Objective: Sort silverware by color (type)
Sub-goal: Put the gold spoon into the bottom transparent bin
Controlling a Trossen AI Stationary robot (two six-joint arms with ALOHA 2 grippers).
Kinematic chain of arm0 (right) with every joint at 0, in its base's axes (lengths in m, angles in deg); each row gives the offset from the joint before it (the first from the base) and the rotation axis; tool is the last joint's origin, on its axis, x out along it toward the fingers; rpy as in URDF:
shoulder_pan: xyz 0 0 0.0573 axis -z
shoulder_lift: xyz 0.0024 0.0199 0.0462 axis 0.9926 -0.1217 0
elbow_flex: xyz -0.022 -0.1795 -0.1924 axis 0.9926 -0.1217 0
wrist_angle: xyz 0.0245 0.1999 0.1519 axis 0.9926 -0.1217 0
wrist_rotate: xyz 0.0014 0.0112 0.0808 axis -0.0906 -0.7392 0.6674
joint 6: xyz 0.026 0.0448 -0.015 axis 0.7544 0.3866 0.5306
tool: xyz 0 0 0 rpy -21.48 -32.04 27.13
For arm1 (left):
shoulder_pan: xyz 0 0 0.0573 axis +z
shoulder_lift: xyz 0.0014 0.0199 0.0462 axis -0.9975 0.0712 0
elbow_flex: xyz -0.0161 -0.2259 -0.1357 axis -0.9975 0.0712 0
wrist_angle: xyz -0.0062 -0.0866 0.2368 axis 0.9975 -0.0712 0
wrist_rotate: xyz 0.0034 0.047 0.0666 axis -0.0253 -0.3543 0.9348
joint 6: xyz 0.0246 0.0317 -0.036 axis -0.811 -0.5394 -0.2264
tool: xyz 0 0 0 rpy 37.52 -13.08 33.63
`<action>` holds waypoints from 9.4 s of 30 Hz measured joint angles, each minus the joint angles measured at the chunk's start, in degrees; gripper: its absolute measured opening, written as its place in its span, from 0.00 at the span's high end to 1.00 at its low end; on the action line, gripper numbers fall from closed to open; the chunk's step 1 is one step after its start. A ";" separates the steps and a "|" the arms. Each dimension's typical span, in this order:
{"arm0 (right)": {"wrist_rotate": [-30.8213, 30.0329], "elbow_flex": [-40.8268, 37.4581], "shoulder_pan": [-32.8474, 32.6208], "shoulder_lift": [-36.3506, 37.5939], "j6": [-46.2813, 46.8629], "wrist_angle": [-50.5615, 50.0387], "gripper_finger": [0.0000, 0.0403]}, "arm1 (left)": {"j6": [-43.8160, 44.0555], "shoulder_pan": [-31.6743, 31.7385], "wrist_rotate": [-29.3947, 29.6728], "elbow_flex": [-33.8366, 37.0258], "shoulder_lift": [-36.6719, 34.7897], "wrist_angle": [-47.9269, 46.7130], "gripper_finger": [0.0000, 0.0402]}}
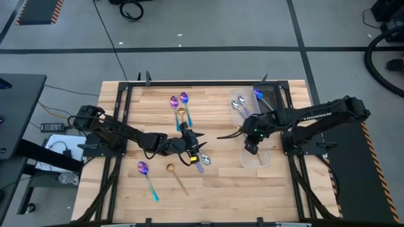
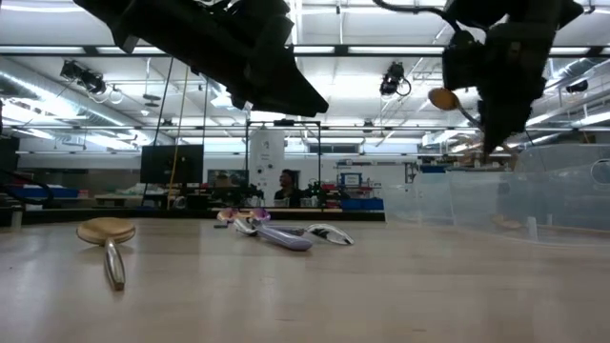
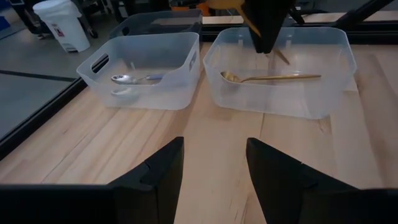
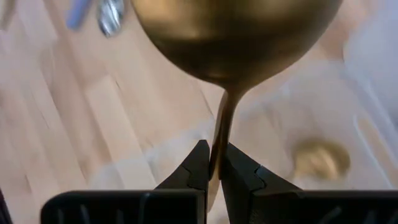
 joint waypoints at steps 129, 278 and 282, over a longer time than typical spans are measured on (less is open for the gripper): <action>-8.67 -10.05 -7.32 -23.04 -31.56 76.87 0.73 | 83.97 -19.94 -9.71 -12.31 3.07 -73.50 0.60; -8.11 -4.98 -5.87 -23.30 -17.52 70.12 0.60 | -13.71 -4.77 7.54 8.24 -6.21 21.20 0.96; -8.34 -4.98 -5.19 -23.30 -17.59 70.70 0.62 | -16.67 -3.70 6.45 8.22 -6.21 23.21 0.96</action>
